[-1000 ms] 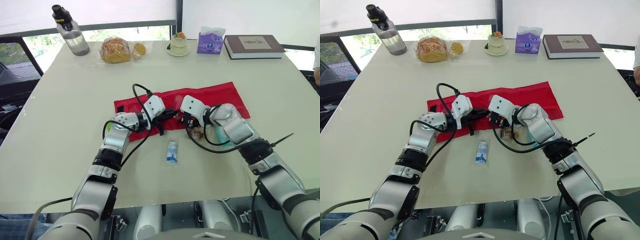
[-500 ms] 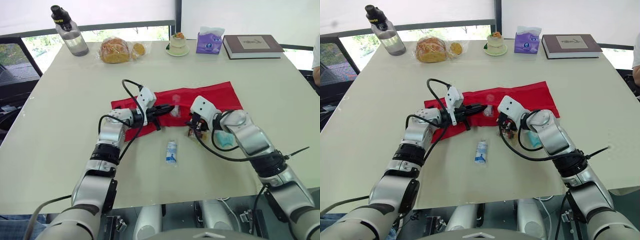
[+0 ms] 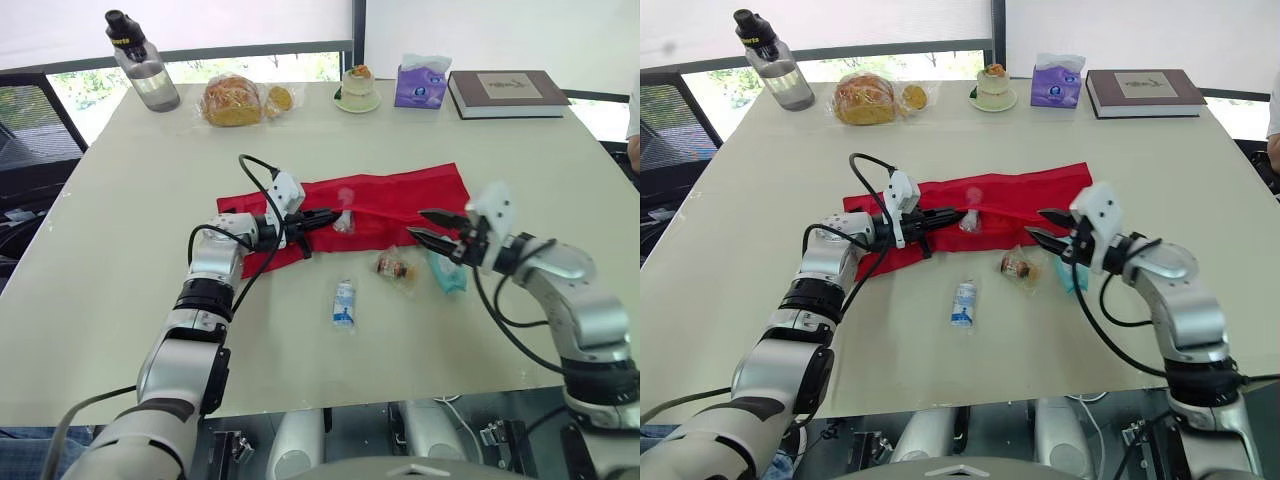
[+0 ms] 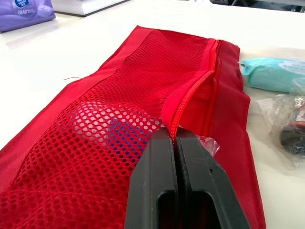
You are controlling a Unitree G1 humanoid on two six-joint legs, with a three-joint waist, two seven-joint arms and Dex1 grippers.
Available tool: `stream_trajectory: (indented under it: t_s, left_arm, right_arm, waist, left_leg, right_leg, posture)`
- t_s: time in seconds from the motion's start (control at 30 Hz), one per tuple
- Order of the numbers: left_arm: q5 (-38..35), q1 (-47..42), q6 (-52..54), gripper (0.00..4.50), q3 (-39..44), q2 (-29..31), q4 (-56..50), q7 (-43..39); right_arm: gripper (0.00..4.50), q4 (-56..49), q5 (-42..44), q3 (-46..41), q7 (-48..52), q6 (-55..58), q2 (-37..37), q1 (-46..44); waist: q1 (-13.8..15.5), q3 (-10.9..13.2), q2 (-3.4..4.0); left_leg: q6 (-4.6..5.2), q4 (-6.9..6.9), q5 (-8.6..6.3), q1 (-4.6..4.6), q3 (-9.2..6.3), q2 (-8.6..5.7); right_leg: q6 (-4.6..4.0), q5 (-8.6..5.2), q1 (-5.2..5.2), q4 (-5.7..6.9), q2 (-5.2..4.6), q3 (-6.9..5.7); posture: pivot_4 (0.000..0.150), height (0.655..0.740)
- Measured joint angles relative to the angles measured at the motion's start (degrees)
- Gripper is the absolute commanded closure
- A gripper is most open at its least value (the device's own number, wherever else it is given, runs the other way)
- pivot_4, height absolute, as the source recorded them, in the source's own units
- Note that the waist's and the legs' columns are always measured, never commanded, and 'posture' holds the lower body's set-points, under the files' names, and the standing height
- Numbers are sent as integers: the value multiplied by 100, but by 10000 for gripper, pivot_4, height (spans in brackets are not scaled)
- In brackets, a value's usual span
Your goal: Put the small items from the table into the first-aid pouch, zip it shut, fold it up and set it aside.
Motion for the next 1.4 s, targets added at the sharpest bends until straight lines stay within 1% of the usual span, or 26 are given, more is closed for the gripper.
stream_trajectory:
  t_s: [0.03,0.07,0.1,0.17,0.2,0.33,0.57,0.7,0.8,0.83,0.93,1.03,1.1,1.2,1.27,1.4]
  left_arm:
    - [9,0,-11,45000,0,3,5,-2]
    - [31,-5,-34,45000,-2,-1,4,-4]
    - [44,-5,-65,45000,0,10,8,-11]
    - [53,-2,-89,45000,2,28,11,-27]
    - [58,4,-118,45000,1,36,10,-53]
    - [109,41,-216,45000,-1,73,14,-108]
    - [154,32,-299,45000,1,113,111,-179]
    - [170,5,-410,45000,0,124,265,-206]
    - [193,-81,-473,45000,0,123,380,-208]
    - [210,-102,-504,45000,0,123,408,-208]
    - [262,-108,-536,45000,-1,116,469,-215]
    - [268,-139,-553,45000,-2,112,515,-218]
    - [285,-183,-560,45000,-1,124,534,-224]
    - [329,-258,-565,45000,-3,134,554,-263]
    - [331,-262,-565,45000,-2,138,555,-267]
    - [378,-266,-559,45000,-26,157,560,-355]
  right_arm:
    - [21134,-21,77,-68,57,-4,-52,60]
    - [17809,-82,285,-201,158,32,-148,174]
    - [12215,-228,694,-495,380,145,-388,422]
    - [3653,-372,1173,-915,621,264,-678,688]
    - [1275,-453,1367,-1102,751,304,-838,840]
    - [1275,-594,1940,-1744,1201,310,-1349,1392]
    - [1275,-806,2781,-2795,1499,433,-2094,1784]
    - [1275,-895,3010,-3097,1495,460,-2312,1925]
    - [1275,-1045,3116,-3121,1417,462,-2340,1995]
    - [1275,-1095,3114,-3072,1344,453,-2339,1991]
    - [1275,-1287,2787,-2602,942,307,-2262,1874]
    - [1275,-1495,2649,-2160,583,315,-2199,1761]
    - [1275,-1754,2522,-1587,233,376,-2133,1562]
    - [1275,-1932,2023,-228,-23,312,-1851,1151]
    - [1275,-1906,1850,6,-22,252,-1835,1049]
    - [1275,-1260,822,1446,111,-168,-1519,46]
  waist:
    - [0,0,0]
    - [3,0,0]
    - [15,0,0]
    - [26,0,-1]
    - [27,0,-1]
    - [18,0,-1]
    - [39,1,-3]
    - [44,0,-3]
    - [51,1,-4]
    - [51,0,-4]
    - [51,0,-4]
    - [59,1,-4]
    - [65,0,-5]
    - [74,0,-5]
    - [90,0,-5]
    - [99,0,-6]
  left_leg:
    - [0,0,0,0,0,0]
    - [0,1,0,0,-1,0]
    - [0,1,0,0,-1,0]
    - [0,1,0,0,-1,0]
    - [0,2,0,2,-1,0]
    - [0,2,0,5,1,0]
    - [0,3,0,3,2,0]
    - [0,4,0,4,1,0]
    - [0,5,0,4,2,0]
    - [0,6,0,4,2,0]
    - [0,6,0,4,2,0]
    - [0,7,0,2,1,0]
    - [0,10,0,3,1,0]
    - [0,14,0,1,0,1]
    - [0,18,0,-1,2,1]
    - [0,27,0,0,4,2]
  right_leg:
    - [0,0,0,0,0,0]
    - [0,0,1,0,0,0]
    - [0,0,2,-2,0,-1]
    - [0,0,5,-3,-1,-1]
    - [0,0,6,-3,-1,0]
    - [1,-1,7,-3,0,1]
    - [2,-1,8,-5,0,2]
    - [3,-2,8,-4,0,2]
    - [3,-2,8,-4,0,2]
    - [3,-2,9,-4,0,3]
    - [4,-2,8,-3,0,3]
    - [3,-2,8,-4,0,2]
    - [3,-2,8,-3,0,2]
    - [3,-2,8,-3,1,0]
    - [3,-2,8,-3,1,1]
    - [3,-2,8,-1,1,2]
  posture:
    - [1500,7332]
    - [1500,7332]
    - [1500,7332]
    - [1500,7332]
    - [1500,7332]
    - [1500,7332]
    - [1500,7332]
    - [1500,7332]
    - [1500,7332]
    - [1500,7332]
    - [1500,7332]
    - [1500,7332]
    - [1500,7332]
    - [1500,7332]
    - [1500,7332]
    - [1500,7332]
